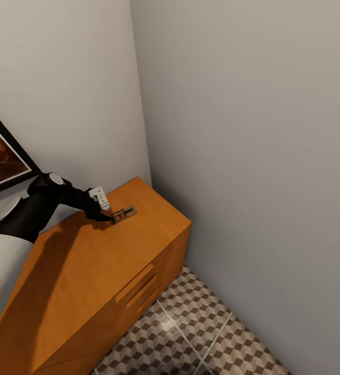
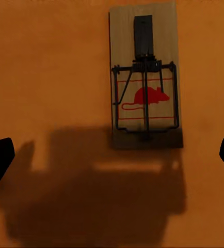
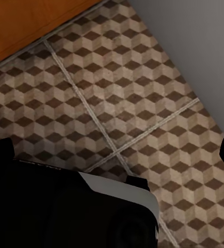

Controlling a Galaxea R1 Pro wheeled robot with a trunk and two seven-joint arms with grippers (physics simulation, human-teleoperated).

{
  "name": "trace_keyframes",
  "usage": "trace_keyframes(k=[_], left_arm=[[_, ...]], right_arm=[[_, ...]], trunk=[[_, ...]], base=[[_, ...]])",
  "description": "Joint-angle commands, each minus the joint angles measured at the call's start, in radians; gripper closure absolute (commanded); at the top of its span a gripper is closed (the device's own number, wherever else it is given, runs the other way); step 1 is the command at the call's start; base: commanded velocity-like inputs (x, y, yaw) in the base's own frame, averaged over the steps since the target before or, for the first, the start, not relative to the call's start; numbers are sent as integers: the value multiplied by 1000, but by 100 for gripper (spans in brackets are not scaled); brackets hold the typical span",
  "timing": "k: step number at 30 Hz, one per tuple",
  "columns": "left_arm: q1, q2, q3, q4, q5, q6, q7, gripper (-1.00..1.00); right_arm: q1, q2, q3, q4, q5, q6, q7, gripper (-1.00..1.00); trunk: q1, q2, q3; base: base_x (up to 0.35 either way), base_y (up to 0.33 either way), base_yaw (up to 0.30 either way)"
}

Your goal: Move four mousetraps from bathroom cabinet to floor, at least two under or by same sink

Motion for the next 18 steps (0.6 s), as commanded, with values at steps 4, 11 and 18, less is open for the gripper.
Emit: trace_keyframes(k=[4, 11, 18], left_arm=[[5, -4, -7, 10, -4, 11, -10, -100], [17, -5, -7, 17, -4, 10, -11, -100], [46, -23, -7, 57, -6, 8, -9, -100]], right_arm=[[-1, 5, 10, 3, -7, -2, -7, -100], [-1, 16, 10, 3, -7, -2, -6, -100], [-1, 11, 10, 3, -7, -1, -3, -100]], trunk=[[1, -2, -2], [1, -2, -2], [1, -2, -2]], base=[[0, 0, 0], [0, 0, 0], [0, 0, 0]])
